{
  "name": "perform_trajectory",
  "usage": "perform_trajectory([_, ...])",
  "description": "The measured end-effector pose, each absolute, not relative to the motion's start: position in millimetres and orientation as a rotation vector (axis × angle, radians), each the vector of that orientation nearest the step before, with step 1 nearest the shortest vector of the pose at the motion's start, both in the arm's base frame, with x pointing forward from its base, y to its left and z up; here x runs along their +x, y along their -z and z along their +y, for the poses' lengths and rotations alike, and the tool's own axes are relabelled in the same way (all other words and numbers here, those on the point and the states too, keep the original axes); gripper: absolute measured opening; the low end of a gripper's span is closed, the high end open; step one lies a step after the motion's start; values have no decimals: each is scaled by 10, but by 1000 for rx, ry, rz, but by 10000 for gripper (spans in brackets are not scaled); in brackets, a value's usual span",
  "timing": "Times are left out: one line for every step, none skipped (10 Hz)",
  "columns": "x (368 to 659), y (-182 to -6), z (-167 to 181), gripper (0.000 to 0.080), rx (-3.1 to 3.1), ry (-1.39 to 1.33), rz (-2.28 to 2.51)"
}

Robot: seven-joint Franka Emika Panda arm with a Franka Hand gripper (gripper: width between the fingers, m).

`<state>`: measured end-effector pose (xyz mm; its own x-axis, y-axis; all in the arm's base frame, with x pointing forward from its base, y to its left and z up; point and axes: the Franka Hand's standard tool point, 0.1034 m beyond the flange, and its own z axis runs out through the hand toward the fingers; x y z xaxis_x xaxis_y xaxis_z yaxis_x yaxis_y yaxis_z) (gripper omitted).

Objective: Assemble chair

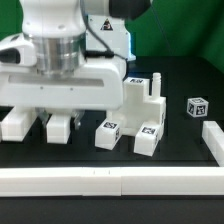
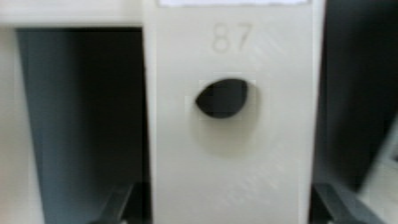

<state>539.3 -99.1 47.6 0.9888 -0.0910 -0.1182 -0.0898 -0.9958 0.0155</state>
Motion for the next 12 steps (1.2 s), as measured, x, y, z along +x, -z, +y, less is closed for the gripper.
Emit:
perform_trajectory([5383, -669, -960, 288, 3137, 206, -145])
perform_trajectory([5394, -807, -944, 288, 3146, 208, -147])
perform_trajectory([5408, -961, -914, 288, 3155, 206, -146])
perform_trajectory([5439, -1080, -892, 288, 3161, 187, -143])
perform_trajectory([5471, -1094, -900, 288, 3160, 174, -147])
perform_trajectory([5454, -1067, -895, 288, 3158, 183, -159])
perform_trajectory([5452, -1064, -895, 288, 3159, 184, -157])
perform_trajectory([5450, -1058, -892, 288, 3156, 185, -194])
perform_trajectory([5443, -1053, -887, 288, 3146, 188, -317])
perform_trajectory([5425, -1052, -882, 288, 3132, 192, -451])
perform_trajectory([5427, -1067, -862, 288, 3105, 192, -585])
perform_trajectory([5406, -1062, -829, 288, 3091, 193, -671])
